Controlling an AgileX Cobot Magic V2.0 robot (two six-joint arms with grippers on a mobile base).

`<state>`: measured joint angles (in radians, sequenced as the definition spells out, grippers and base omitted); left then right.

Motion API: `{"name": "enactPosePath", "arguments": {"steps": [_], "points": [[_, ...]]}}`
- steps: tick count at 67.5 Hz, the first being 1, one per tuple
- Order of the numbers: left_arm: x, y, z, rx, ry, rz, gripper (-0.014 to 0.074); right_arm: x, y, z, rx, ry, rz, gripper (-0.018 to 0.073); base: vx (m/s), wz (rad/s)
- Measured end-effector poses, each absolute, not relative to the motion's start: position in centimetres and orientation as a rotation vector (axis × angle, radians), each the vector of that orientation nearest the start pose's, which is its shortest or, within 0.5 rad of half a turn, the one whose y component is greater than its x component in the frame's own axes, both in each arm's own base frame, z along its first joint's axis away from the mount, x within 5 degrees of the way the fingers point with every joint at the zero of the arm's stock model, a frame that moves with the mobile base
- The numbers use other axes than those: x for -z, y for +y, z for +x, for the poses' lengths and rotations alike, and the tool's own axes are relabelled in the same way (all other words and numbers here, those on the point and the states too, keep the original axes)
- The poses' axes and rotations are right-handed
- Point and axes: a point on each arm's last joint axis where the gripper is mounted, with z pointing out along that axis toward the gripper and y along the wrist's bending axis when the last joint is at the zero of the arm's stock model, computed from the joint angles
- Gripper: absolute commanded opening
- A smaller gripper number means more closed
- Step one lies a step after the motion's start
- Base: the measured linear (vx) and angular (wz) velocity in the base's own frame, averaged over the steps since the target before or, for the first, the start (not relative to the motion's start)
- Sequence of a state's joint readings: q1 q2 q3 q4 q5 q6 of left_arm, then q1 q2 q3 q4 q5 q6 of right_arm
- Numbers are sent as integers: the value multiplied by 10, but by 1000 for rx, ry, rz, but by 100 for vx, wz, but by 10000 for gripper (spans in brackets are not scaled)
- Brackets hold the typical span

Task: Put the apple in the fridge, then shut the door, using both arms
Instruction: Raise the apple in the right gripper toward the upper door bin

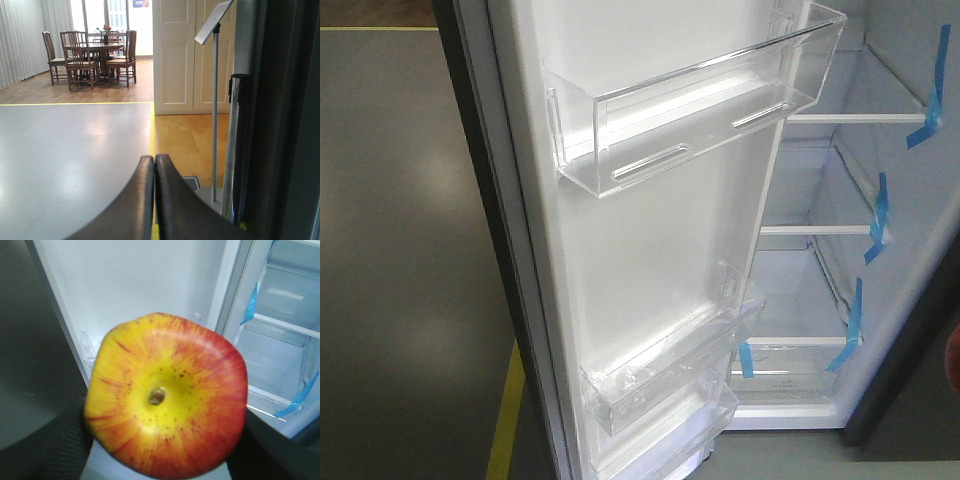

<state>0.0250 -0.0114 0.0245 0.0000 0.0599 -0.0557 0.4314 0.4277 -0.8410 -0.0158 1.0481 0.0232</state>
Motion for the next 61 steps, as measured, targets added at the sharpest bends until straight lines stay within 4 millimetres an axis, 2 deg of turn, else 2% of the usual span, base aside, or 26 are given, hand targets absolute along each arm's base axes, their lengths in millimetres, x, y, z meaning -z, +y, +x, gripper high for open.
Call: {"name": "enactPosePath", "arguments": {"steps": [61], "points": [[-200,1,57,24,1555,-63,-6,-370,17,44,-229,2052,-426,360,0,0]]}}
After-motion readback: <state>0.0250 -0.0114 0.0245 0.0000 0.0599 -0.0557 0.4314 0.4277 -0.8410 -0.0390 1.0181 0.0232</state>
